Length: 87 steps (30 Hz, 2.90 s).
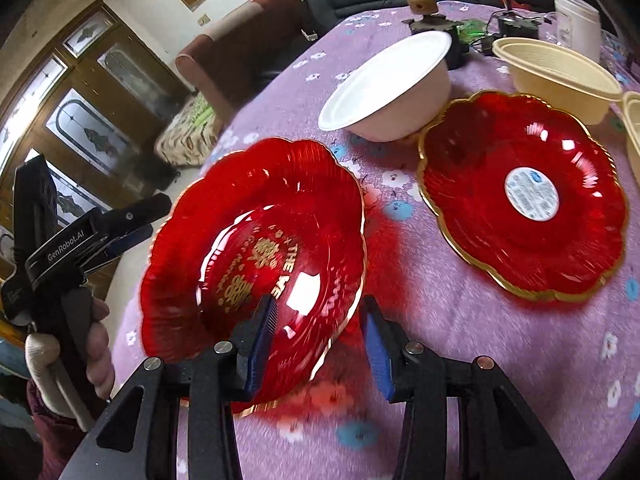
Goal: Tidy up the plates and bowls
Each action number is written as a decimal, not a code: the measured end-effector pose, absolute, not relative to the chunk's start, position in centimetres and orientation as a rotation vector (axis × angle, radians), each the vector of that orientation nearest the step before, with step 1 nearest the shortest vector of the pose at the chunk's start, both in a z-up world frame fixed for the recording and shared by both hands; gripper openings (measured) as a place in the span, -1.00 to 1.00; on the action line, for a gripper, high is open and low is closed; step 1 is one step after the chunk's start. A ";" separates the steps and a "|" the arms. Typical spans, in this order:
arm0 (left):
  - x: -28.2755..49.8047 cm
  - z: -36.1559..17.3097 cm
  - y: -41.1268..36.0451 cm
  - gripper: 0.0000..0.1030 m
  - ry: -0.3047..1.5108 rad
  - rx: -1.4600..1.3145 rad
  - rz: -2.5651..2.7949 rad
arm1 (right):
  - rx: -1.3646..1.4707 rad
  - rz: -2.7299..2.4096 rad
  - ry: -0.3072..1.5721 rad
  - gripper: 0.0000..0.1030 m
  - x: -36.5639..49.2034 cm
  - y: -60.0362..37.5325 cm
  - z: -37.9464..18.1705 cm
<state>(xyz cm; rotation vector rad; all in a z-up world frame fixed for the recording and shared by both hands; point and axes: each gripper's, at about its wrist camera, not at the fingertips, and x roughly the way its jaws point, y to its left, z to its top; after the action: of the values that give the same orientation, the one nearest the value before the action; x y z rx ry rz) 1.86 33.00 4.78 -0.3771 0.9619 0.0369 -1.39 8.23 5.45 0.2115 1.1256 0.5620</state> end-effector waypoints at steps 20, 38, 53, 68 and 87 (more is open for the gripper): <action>1.1 5.9 32.9 -0.30 0.918 -0.338 0.100 | 0.159 0.544 1.017 -0.67 -0.9 9.6 6.2; -2.8 7.9 34.2 0.35 0.825 -0.389 0.231 | 0.175 0.585 1.008 -0.50 -2.7 7.7 6.5; -12.0 11.9 24.9 0.76 0.712 -0.429 0.102 | 0.223 0.439 0.939 -0.46 -5.3 -3.4 8.3; -10.7 8.5 22.4 0.76 0.820 -0.486 -0.021 | 0.223 0.421 0.945 -0.47 5.2 -0.9 11.2; 14.8 8.7 25.3 0.76 1.009 -0.491 -0.070 | 0.220 0.375 0.931 -0.47 12.2 2.3 9.9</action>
<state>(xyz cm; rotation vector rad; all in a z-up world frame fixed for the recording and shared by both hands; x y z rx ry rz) 14.82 25.32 8.71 -0.4911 1.0087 -0.0703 12.24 2.31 9.92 0.2197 0.9314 0.3748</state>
